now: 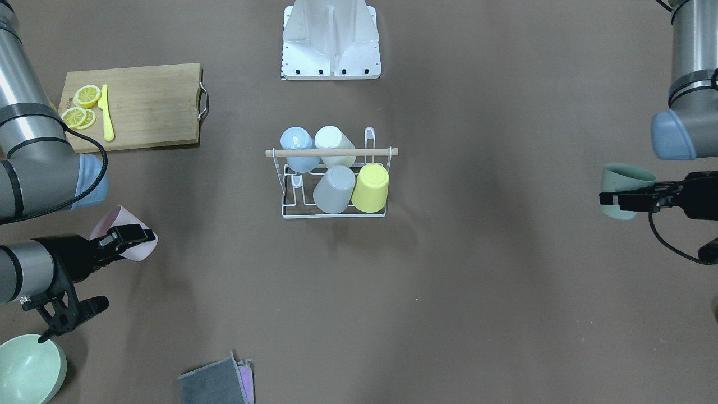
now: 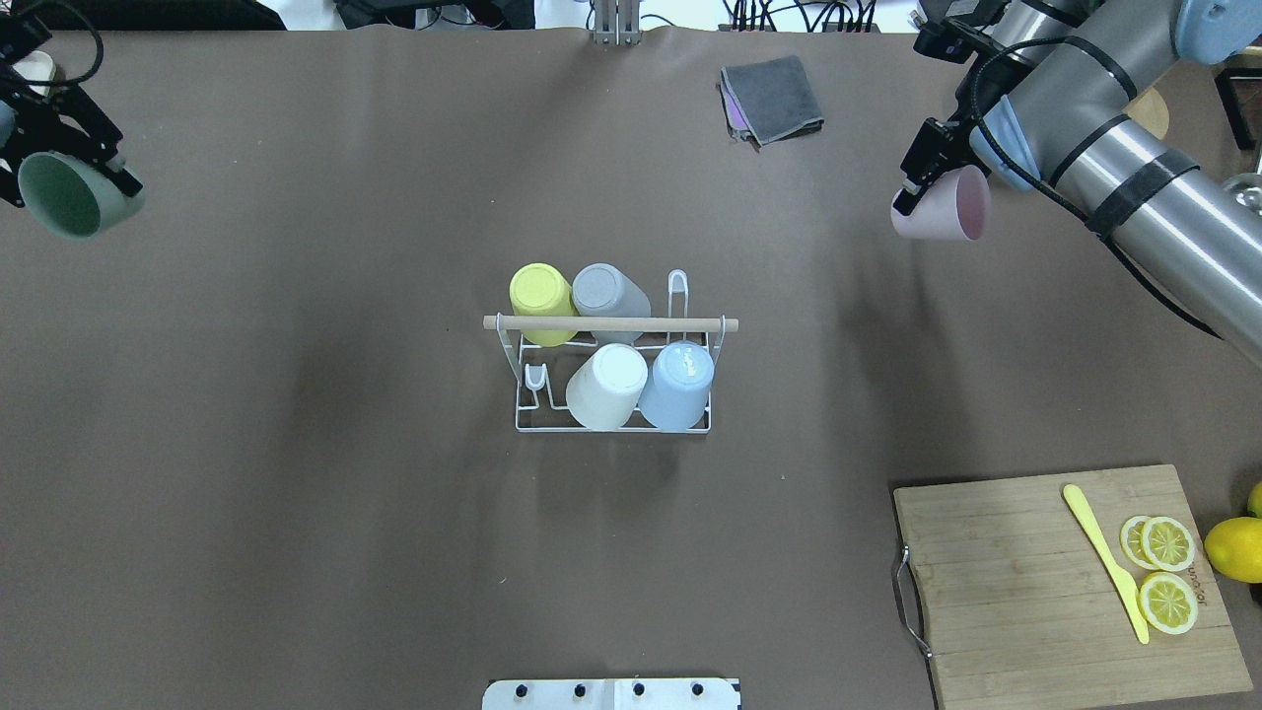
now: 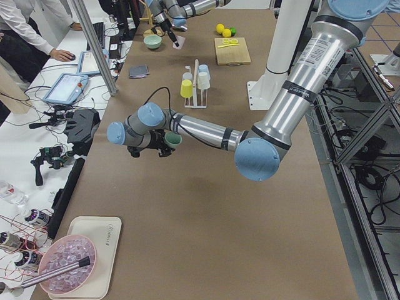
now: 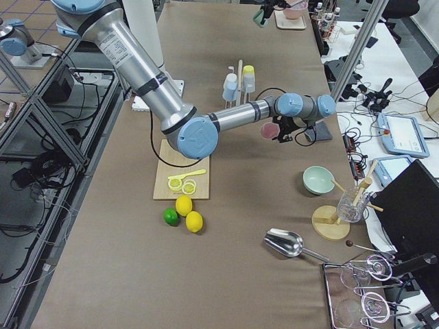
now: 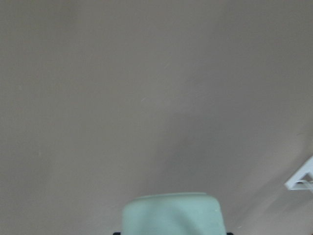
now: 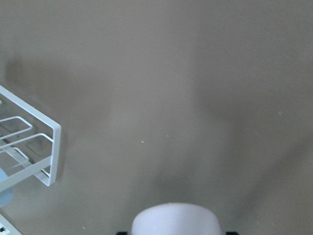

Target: Place cup on cup holder

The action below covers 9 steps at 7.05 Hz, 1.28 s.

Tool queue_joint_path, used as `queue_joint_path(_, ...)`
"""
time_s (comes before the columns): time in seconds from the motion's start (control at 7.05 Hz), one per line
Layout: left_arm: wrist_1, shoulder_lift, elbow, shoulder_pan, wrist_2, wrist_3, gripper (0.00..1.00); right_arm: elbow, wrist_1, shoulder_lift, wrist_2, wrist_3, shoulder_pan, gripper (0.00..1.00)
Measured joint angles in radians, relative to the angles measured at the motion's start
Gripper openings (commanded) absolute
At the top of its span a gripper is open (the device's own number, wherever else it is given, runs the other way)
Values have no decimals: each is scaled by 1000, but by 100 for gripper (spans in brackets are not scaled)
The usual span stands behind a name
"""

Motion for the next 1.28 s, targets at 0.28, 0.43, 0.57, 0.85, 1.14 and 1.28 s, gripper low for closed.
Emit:
queue_joint_path(0.28, -338, -4, 5, -59, 6, -199, 0, 2, 184, -31, 155, -7, 14, 42)
queue_joint_path(0.43, -501, -4, 1, -82, 8, -275, 0, 1, 239, -45, 271, -46, 26, 41)
queue_joint_path(0.57, -662, -4, -7, -96, 29, -335, 0, -2, 262, -55, 376, -142, 35, 41)
queue_joint_path(0.85, -1063, -2, -20, -92, 193, -518, 0, -7, 272, -83, 560, -461, 55, 41)
queue_joint_path(1.14, -1406, -4, -40, -39, 355, -759, 0, -17, 263, -96, 697, -761, 71, 41)
queue_joint_path(1.28, -1543, -4, -72, -3, 424, -873, 0, -28, 257, -96, 754, -898, 72, 41)
